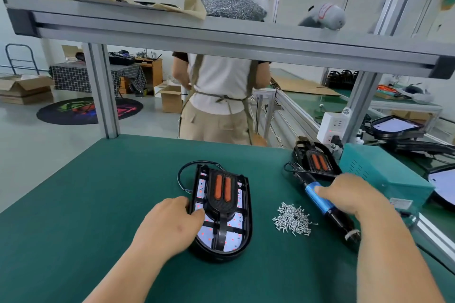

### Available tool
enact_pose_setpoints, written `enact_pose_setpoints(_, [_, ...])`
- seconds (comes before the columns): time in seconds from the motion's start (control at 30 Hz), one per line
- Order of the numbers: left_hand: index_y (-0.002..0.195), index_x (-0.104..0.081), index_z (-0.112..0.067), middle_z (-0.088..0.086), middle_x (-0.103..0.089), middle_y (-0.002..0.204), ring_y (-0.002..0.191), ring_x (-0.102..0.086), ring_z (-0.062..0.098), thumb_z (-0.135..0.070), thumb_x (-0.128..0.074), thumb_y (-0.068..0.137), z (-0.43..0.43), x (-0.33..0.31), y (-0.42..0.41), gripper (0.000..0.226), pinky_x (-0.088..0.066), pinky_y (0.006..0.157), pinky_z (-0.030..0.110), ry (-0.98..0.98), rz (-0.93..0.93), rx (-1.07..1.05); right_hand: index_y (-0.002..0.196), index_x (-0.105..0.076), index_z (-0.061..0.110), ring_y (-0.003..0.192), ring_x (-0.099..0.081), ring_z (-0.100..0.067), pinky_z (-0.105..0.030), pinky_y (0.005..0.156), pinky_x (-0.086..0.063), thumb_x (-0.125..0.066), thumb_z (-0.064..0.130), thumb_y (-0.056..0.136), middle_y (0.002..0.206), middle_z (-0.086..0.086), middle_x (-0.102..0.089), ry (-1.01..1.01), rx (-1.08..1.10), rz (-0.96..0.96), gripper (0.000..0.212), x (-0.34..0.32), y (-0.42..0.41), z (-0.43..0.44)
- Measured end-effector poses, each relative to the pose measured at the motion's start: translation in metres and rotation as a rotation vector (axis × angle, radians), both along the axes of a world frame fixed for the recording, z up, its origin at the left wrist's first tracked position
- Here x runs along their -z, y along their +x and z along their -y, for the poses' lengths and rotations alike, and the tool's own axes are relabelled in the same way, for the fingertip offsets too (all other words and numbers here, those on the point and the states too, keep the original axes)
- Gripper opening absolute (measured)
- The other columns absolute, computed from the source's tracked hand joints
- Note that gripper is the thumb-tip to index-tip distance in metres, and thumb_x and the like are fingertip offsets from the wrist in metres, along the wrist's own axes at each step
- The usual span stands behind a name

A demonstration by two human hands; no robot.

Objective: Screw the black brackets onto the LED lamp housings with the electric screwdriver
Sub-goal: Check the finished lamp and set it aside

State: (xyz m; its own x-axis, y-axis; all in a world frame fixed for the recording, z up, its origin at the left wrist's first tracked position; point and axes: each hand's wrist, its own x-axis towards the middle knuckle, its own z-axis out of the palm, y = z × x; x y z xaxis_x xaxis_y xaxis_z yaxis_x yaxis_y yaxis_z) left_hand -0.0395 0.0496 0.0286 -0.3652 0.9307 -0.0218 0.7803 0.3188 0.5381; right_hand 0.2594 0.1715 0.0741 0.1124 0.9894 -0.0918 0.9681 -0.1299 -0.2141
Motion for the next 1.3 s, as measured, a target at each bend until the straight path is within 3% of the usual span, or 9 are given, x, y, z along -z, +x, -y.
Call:
enact_pose_setpoints(0.1, [0.087,-0.058,-0.012,-0.001,-0.063,0.086,0.084,-0.060,0.018,-0.039,-0.048,0.094,0.000,-0.002,0.003,0.030,-0.048,0.073,0.031,-0.021,0.079,-0.010,0.063,-0.048,0.007,0.059,-0.051,-0.022,-0.029,0.056,-0.039,-0.056,0.043,0.097,0.066,-0.008,-0.054,0.019,-0.109,-0.053,0.050,-0.022,-0.006,0.014])
enact_pose_setpoints(0.23, [0.087,-0.056,-0.002,0.005,-0.062,0.085,0.070,-0.051,0.022,-0.027,-0.051,0.093,-0.004,0.003,0.007,0.026,-0.040,0.062,0.029,0.003,0.346,-0.052,0.100,-0.063,-0.004,0.058,-0.071,-0.019,-0.026,0.058,-0.058,-0.056,0.032,0.099,0.082,-0.015,-0.071,-0.159,-0.218,-0.555,0.037,-0.029,-0.055,0.035])
enact_pose_setpoints(0.33, [0.102,-0.054,0.008,0.017,-0.060,0.085,0.075,-0.047,0.021,-0.020,-0.053,0.092,-0.009,0.014,0.000,0.030,-0.037,0.070,0.034,0.033,0.705,-0.092,0.108,-0.059,-0.008,0.068,-0.073,-0.025,-0.032,0.066,-0.061,-0.046,0.023,0.102,0.088,-0.016,-0.072,-0.356,-0.351,-0.391,0.034,-0.008,-0.097,0.043])
enact_pose_setpoints(0.47, [0.110,-0.059,-0.001,0.027,-0.067,0.111,0.087,-0.060,0.032,-0.024,-0.054,0.097,-0.018,0.024,-0.010,0.027,-0.046,0.082,0.041,0.109,0.856,-0.151,0.113,-0.056,-0.002,0.057,-0.065,-0.019,-0.024,0.050,-0.054,-0.034,-0.001,0.094,0.080,-0.013,-0.067,-0.421,-0.407,-0.439,0.029,0.012,-0.117,0.042])
enact_pose_setpoints(0.53, [0.110,-0.059,-0.004,0.026,-0.067,0.112,0.088,-0.060,0.030,-0.024,-0.053,0.099,-0.022,0.027,-0.013,0.024,-0.046,0.085,0.041,0.191,0.937,-0.218,0.098,-0.056,0.003,0.052,-0.063,-0.017,-0.022,0.045,-0.051,-0.045,0.009,0.096,0.070,-0.009,-0.064,-0.427,-0.443,-0.426,0.013,0.019,-0.124,0.045])
enact_pose_setpoints(0.67, [0.104,-0.062,-0.013,0.019,-0.069,0.112,0.111,-0.062,0.044,-0.029,-0.053,0.097,-0.028,0.030,-0.014,0.020,-0.049,0.099,0.059,0.309,1.005,-0.339,0.066,-0.066,0.029,0.038,-0.056,-0.008,-0.016,0.040,-0.045,-0.066,0.049,0.087,0.051,0.009,-0.060,-0.373,-0.588,-0.386,0.029,0.025,-0.145,0.061])
enact_pose_setpoints(0.87, [0.093,-0.058,-0.017,0.013,-0.068,0.100,0.090,-0.064,0.037,-0.039,-0.056,0.088,-0.026,0.026,-0.009,0.023,-0.053,0.087,0.056,0.401,0.997,-0.427,0.086,-0.062,0.023,0.081,-0.060,-0.024,-0.033,0.066,-0.048,-0.048,0.093,0.064,0.088,0.001,-0.065,-0.096,-0.596,-0.035,0.074,0.042,-0.177,0.084])
enact_pose_setpoints(1.13, [0.101,-0.058,-0.016,0.011,-0.068,0.112,0.104,-0.064,0.036,-0.030,-0.056,0.097,-0.031,0.028,-0.013,0.015,-0.048,0.099,0.054,0.474,1.151,-0.433,0.070,-0.046,0.017,0.065,-0.050,-0.023,-0.027,0.050,-0.030,-0.067,0.041,0.077,0.074,-0.001,-0.050,-0.150,-0.668,0.047,0.033,0.024,-0.173,0.096])
enact_pose_setpoints(1.3, [0.092,-0.057,-0.019,0.001,-0.072,0.093,0.078,-0.068,0.019,-0.019,-0.056,0.099,-0.034,0.025,-0.016,0.007,-0.054,0.069,0.037,0.595,1.348,-0.430,0.076,-0.051,0.013,0.069,-0.050,-0.027,-0.028,0.051,-0.033,-0.057,0.008,0.079,0.076,-0.004,-0.052,-0.162,-0.867,0.075,0.009,0.003,-0.159,0.098])
